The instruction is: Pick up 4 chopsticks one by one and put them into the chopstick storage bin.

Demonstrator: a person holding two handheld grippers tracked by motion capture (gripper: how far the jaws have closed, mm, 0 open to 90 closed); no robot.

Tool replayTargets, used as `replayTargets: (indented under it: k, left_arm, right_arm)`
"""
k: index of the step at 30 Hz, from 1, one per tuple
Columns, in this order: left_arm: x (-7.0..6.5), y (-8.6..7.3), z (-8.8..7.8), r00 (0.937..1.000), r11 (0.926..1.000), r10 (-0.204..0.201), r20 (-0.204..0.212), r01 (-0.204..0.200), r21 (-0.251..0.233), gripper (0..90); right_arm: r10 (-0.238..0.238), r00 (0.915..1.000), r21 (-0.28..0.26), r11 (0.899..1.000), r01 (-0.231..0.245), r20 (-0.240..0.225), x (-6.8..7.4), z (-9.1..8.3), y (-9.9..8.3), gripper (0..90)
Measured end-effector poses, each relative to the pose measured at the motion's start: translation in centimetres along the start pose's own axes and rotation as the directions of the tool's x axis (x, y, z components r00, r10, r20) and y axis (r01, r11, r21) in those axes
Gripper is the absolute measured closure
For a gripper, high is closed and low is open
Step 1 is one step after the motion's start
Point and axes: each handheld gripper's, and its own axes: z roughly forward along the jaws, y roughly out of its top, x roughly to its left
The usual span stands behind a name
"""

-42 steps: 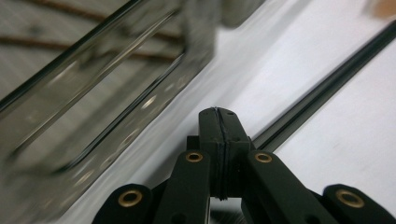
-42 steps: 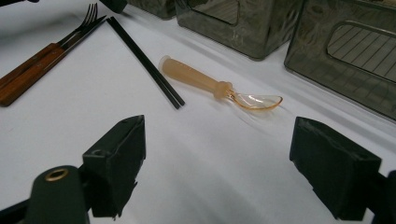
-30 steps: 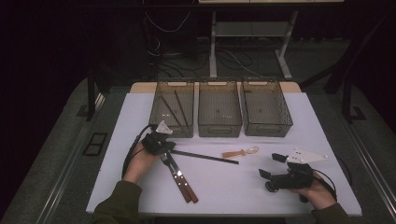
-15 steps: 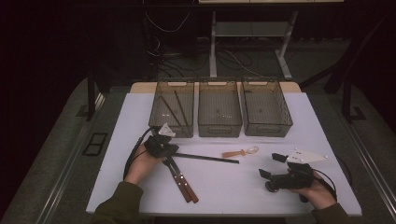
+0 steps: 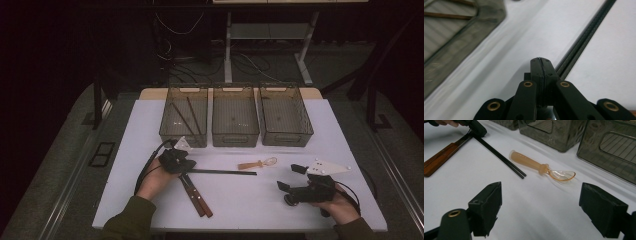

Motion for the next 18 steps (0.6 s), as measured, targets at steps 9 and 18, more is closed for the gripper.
replayTargets:
  k: [9, 18]
  left_arm:
    - [-0.9, 0.7, 0.2, 0.9993, 0.9994, 0.036, 0.011, -0.036, 0.003, 85.2]
    - [-4.0, 3.7, 1.5, 0.9817, 0.9837, 0.160, 0.103, -0.150, -0.099, 66.1]
  right_arm:
    - [-0.001, 1.0000, -0.001, 1.000, 0.001, 0.000, 0.0, 0.0, 0.0, 18.7]
    - [-0.001, 1.0000, -0.001, 1.000, 0.001, -0.002, 0.0, 0.0, 0.0, 18.7]
